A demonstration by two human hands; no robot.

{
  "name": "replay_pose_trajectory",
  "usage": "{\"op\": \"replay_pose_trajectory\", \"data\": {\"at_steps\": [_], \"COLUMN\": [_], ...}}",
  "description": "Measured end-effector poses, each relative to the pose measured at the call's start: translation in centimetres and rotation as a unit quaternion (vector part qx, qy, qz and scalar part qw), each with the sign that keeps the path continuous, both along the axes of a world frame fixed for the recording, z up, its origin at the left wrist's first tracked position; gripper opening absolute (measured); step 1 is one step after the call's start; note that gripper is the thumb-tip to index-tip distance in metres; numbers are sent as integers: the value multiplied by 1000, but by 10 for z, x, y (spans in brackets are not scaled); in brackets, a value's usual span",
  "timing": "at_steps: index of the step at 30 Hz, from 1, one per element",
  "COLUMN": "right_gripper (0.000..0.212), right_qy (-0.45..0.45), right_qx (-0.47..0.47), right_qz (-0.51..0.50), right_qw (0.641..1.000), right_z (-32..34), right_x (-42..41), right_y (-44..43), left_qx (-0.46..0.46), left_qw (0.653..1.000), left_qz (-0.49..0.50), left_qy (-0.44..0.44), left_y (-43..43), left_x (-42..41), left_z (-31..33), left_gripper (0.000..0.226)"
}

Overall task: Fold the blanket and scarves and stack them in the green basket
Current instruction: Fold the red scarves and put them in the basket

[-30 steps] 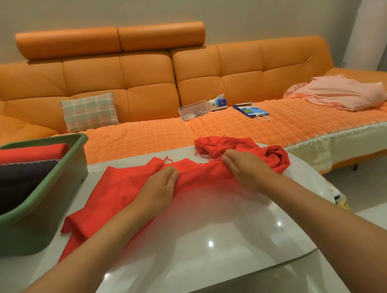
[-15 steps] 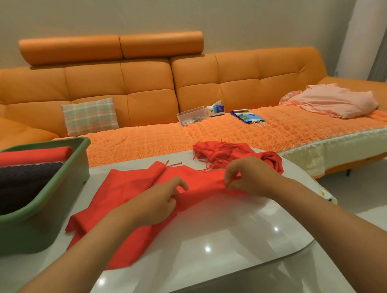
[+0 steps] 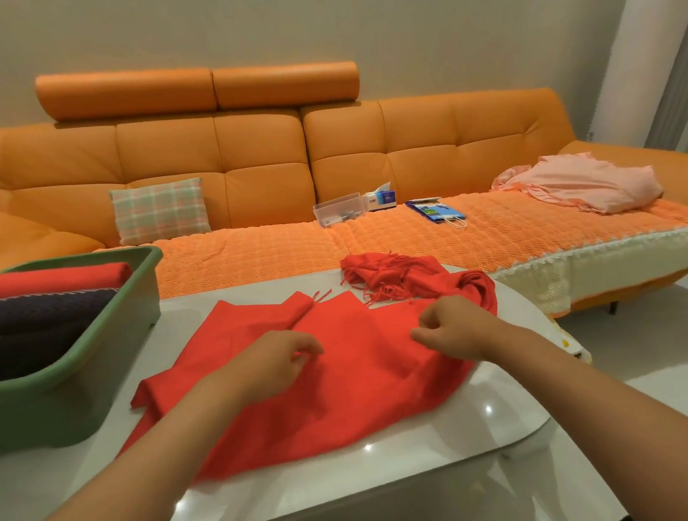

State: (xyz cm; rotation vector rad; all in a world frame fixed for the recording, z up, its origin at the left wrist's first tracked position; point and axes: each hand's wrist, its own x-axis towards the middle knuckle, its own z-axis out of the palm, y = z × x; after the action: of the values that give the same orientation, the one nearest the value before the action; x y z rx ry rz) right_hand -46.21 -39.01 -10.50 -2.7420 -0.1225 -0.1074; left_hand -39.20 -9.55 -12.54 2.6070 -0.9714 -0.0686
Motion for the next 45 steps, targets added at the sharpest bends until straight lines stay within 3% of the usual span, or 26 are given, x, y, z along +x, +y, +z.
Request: {"op": "replay_pose_trajectory", "data": {"at_steps": [3,6,9,13,17,20,22,25,27,28,30,31,33,35,37,39,41,43,45], "right_gripper": [10,35,28,21,43,14,23,20,27,34,38,39,39,34,29,28,21,19,35], "right_qy": [7,75,70,93,135,147,209,312,318,301,290,309,394,428,326,129,-20,-65,-20], "right_qx": [-22,-72,-58,-44,-145,-152,-140,-119,-74,-32,63,82,43,-24,-21,-4,-5,-7,-24], "right_qz": [42,91,123,122,118,124,118,95,78,69,68,75,73,56,27,-40,-100,-104,-71], "right_qw": [999,990,988,987,973,970,961,938,942,951,953,944,915,902,945,991,995,992,997], "right_z": [-8,-18,-20,-13,-6,5,12,15,13,14,16,17,20,19,14,3,-10,-24,-39], "right_x": [7,12,22,30,32,30,27,18,13,10,9,8,4,2,5,17,32,49,65], "right_y": [16,30,38,47,48,44,40,34,31,31,33,34,37,33,26,18,11,9,7], "left_qx": [124,216,275,276,271,270,278,286,229,176,95,86,131,170,142,53,-9,-1,34], "left_qw": [992,974,956,952,951,948,944,946,957,969,991,993,987,980,984,993,998,999,997], "left_qz": [0,39,93,124,136,155,165,146,74,31,-39,-64,-79,-75,-84,-80,-59,-24,22], "left_qy": [14,48,38,48,59,67,64,-48,-163,-171,-91,-42,39,71,66,67,22,-40,-58], "left_y": [4,12,23,32,37,38,37,25,10,1,-13,-18,-19,-14,-14,-21,-36,-55,-73], "left_x": [10,24,35,49,58,63,66,57,44,36,22,15,5,2,1,5,15,28,41], "left_z": [-12,-25,-29,-33,-33,-34,-32,-23,-15,-12,-13,-16,-18,-17,-15,-14,-16,-20,-26], "left_gripper": [53,69,72,78,85,85,83,72,55,48,43,52,88,106,96,73,49,38,34]}}
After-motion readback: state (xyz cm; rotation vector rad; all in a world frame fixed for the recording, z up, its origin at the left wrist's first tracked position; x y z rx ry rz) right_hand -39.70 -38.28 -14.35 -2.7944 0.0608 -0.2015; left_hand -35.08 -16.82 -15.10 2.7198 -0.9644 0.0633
